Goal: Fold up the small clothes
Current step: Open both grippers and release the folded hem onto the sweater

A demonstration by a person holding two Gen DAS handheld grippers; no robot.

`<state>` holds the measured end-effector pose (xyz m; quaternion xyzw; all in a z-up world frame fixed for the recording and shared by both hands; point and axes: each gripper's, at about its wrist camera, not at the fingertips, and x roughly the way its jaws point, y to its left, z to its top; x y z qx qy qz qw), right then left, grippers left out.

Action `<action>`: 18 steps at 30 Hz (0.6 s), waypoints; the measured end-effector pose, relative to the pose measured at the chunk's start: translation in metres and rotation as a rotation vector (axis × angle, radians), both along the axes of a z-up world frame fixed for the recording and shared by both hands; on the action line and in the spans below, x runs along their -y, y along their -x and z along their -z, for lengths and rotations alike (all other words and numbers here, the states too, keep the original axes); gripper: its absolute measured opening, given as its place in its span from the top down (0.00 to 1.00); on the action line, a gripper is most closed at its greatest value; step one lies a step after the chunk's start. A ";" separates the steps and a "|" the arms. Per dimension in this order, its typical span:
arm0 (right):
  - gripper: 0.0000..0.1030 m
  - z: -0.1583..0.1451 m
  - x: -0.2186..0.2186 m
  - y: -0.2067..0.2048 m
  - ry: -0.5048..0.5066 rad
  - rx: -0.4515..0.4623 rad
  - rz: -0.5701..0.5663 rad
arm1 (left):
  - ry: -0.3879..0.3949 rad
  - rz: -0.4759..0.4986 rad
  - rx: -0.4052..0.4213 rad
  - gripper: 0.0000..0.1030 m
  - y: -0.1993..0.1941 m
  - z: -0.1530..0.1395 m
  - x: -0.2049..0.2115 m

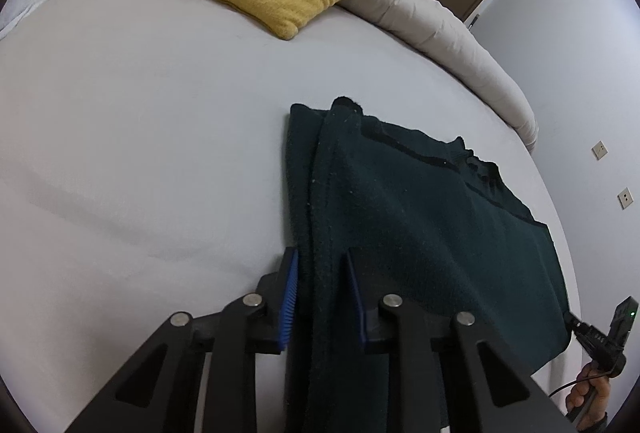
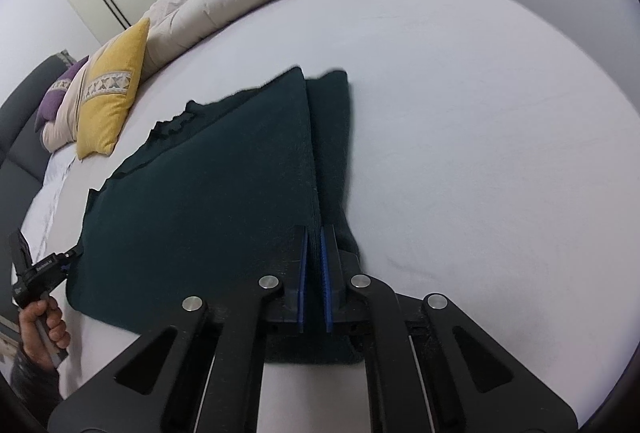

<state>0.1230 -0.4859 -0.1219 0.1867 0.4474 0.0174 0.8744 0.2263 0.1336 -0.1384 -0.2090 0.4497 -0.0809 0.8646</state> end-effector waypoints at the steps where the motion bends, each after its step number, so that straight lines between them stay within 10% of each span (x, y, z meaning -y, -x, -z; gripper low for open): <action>1: 0.95 0.006 0.001 0.001 -0.011 -0.018 -0.004 | 0.005 -0.002 0.000 0.75 0.000 0.000 -0.001; 10: 0.86 -0.020 0.002 -0.020 0.050 0.012 -0.002 | -0.035 -0.047 0.060 0.60 -0.018 -0.025 -0.013; 18: 0.86 -0.037 -0.027 -0.118 0.068 0.041 -0.053 | -0.108 -0.005 0.046 0.60 -0.061 -0.025 0.000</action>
